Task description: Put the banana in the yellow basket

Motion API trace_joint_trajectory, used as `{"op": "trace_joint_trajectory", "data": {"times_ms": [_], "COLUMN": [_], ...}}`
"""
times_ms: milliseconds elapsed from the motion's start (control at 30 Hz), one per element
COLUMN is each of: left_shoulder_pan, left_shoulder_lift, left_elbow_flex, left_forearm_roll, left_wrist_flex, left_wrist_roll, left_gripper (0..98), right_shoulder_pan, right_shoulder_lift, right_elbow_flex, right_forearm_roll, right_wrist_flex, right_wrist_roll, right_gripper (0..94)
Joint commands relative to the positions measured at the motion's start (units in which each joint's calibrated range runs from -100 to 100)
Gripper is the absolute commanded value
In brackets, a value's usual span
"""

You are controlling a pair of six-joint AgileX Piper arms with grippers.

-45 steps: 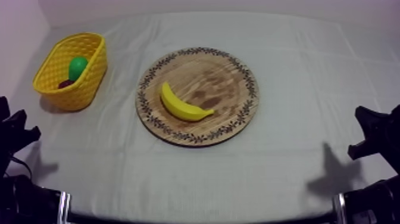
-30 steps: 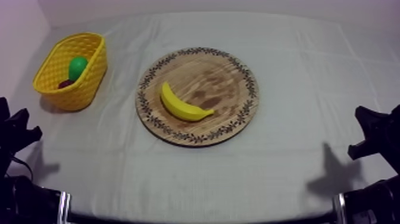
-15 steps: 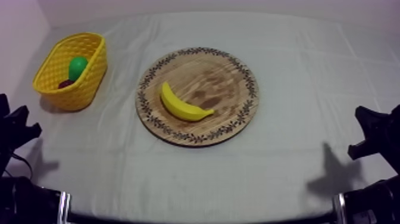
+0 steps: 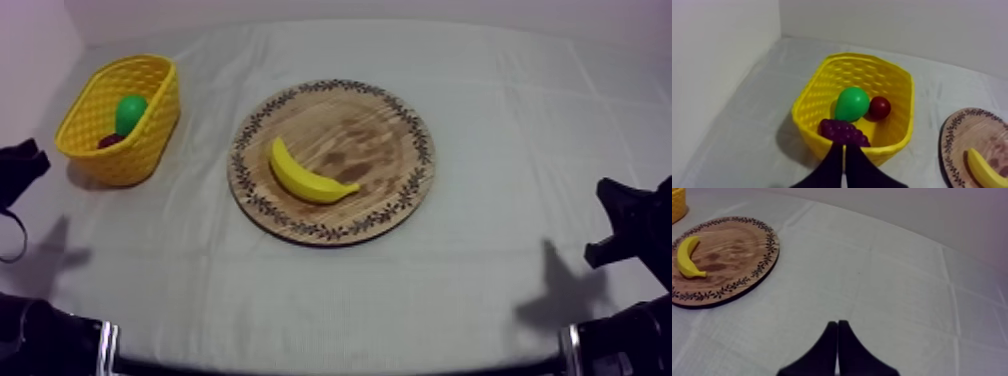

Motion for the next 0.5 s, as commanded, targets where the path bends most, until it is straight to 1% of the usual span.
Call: {"op": "trace_joint_trajectory", "data": {"times_ms": [0, 100, 233, 400, 467], "left_shoulder_pan": [0.7, 1.59, 2.24, 2.76, 3.11], "left_shoulder_lift": [5.69, 10.54, 15.71, 20.54, 22.15], "left_elbow_flex": [-8.31, -15.96, -25.33, -34.66, -37.47], "left_forearm_roll": [1.13, 2.72, 5.18, 8.58, 9.63], "left_wrist_flex": [2.14, 5.53, 10.04, 15.55, 17.57], "left_wrist_roll": [-1.12, -2.43, -5.11, -9.99, -11.88], "left_gripper": [0.0, 0.0, 0.0, 0.0, 0.0], "right_shoulder_pan": [0.0, 0.0, -0.05, -0.07, -0.08], "right_shoulder_lift": [0.0, 0.0, 0.0, 0.0, 0.0], "right_elbow_flex": [-0.05, -0.05, -0.05, -0.05, -0.05], "right_forearm_roll": [-0.01, -0.01, -0.01, -0.01, -0.01], "right_wrist_flex": [0.0, 0.0, 0.0, 0.0, 0.0], "right_wrist_roll": [0.02, 0.02, 0.02, 0.02, 0.02], "right_gripper": [0.3, 0.3, 0.3, 0.3, 0.3]}}
